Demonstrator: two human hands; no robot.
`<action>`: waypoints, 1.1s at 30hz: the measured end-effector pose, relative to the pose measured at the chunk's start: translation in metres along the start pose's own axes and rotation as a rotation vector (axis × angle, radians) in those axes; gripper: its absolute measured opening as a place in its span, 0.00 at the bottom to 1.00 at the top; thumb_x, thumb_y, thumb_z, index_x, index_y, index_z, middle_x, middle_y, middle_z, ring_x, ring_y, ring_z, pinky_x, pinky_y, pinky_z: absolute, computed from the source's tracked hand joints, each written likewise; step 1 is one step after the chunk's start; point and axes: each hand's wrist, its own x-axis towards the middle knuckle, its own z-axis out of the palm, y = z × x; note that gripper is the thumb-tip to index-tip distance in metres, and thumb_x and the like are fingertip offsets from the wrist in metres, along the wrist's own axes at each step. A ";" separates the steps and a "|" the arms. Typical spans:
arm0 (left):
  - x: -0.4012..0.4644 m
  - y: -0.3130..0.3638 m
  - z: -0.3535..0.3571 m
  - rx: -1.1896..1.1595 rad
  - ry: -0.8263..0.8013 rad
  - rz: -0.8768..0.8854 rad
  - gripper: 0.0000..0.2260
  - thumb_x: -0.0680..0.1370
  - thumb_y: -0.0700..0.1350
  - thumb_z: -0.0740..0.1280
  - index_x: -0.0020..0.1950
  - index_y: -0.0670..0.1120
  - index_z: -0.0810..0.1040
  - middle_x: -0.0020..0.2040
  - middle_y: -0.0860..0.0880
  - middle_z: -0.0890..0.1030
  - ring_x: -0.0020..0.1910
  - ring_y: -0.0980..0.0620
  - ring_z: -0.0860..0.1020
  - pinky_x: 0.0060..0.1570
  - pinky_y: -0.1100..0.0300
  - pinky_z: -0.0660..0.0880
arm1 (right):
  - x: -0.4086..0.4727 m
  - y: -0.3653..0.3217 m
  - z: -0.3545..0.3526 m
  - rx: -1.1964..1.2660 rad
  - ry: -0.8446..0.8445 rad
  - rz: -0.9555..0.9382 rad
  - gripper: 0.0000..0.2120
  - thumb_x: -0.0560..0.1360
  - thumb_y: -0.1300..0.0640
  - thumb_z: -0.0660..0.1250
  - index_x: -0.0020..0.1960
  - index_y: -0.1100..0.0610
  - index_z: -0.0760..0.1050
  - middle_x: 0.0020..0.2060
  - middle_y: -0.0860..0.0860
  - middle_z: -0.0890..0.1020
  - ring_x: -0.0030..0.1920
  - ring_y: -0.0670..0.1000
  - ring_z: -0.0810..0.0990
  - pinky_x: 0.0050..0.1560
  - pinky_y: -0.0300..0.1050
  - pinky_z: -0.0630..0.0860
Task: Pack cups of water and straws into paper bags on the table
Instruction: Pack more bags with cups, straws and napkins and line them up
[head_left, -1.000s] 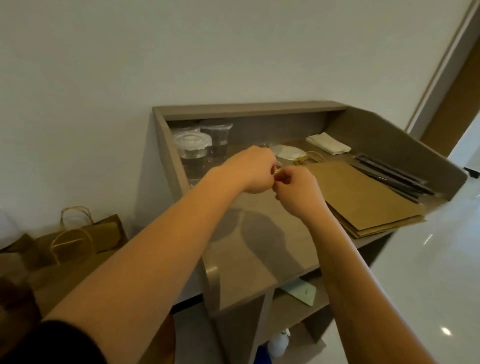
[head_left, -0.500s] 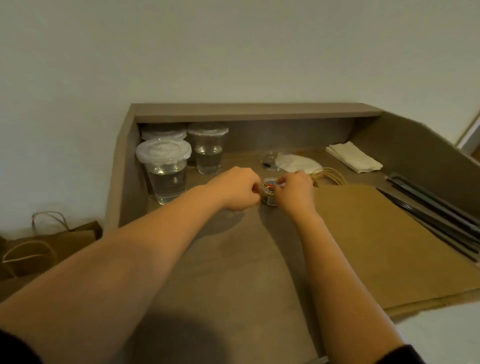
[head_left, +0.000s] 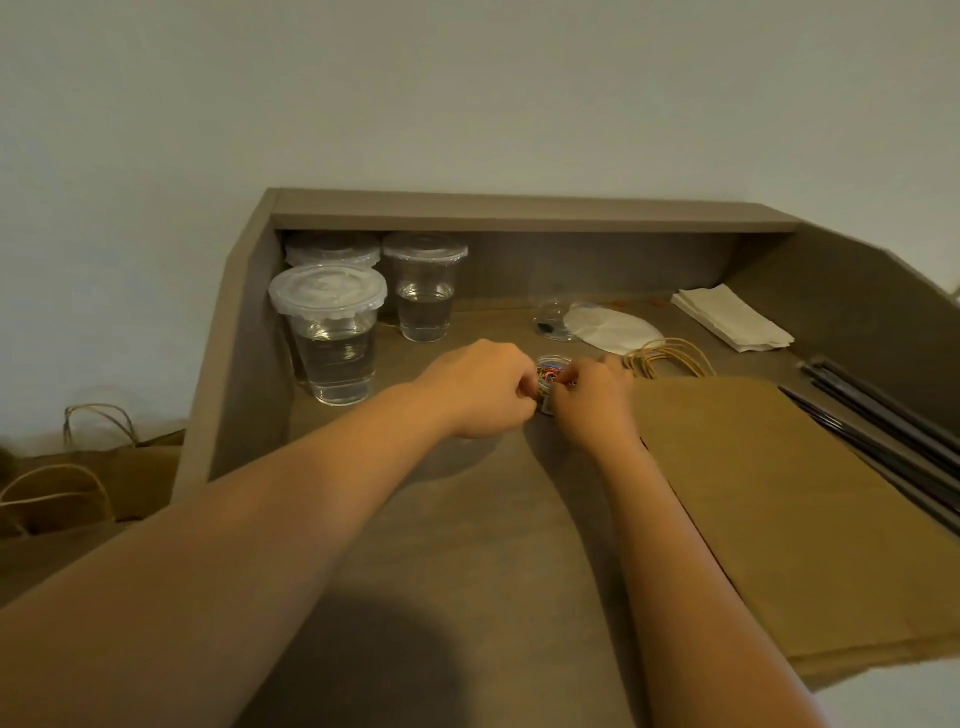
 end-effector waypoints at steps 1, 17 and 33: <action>0.000 0.000 0.001 0.020 -0.011 -0.002 0.09 0.75 0.46 0.64 0.52 0.51 0.81 0.50 0.50 0.82 0.50 0.48 0.78 0.50 0.53 0.76 | 0.000 0.000 0.001 0.001 0.007 -0.014 0.10 0.77 0.56 0.62 0.57 0.56 0.76 0.58 0.56 0.71 0.61 0.57 0.66 0.60 0.49 0.66; 0.000 -0.003 0.001 0.048 -0.010 -0.028 0.11 0.77 0.46 0.62 0.57 0.49 0.79 0.53 0.49 0.81 0.53 0.47 0.77 0.52 0.52 0.75 | -0.003 -0.002 0.001 0.075 0.185 -0.143 0.10 0.79 0.60 0.60 0.55 0.55 0.79 0.51 0.53 0.81 0.56 0.55 0.74 0.56 0.53 0.68; -0.018 0.000 -0.036 0.104 0.165 0.040 0.07 0.80 0.45 0.60 0.50 0.47 0.77 0.39 0.55 0.71 0.46 0.51 0.75 0.45 0.56 0.70 | -0.046 -0.034 -0.021 0.565 0.024 -0.339 0.06 0.77 0.57 0.65 0.41 0.50 0.74 0.34 0.45 0.76 0.34 0.40 0.73 0.36 0.33 0.68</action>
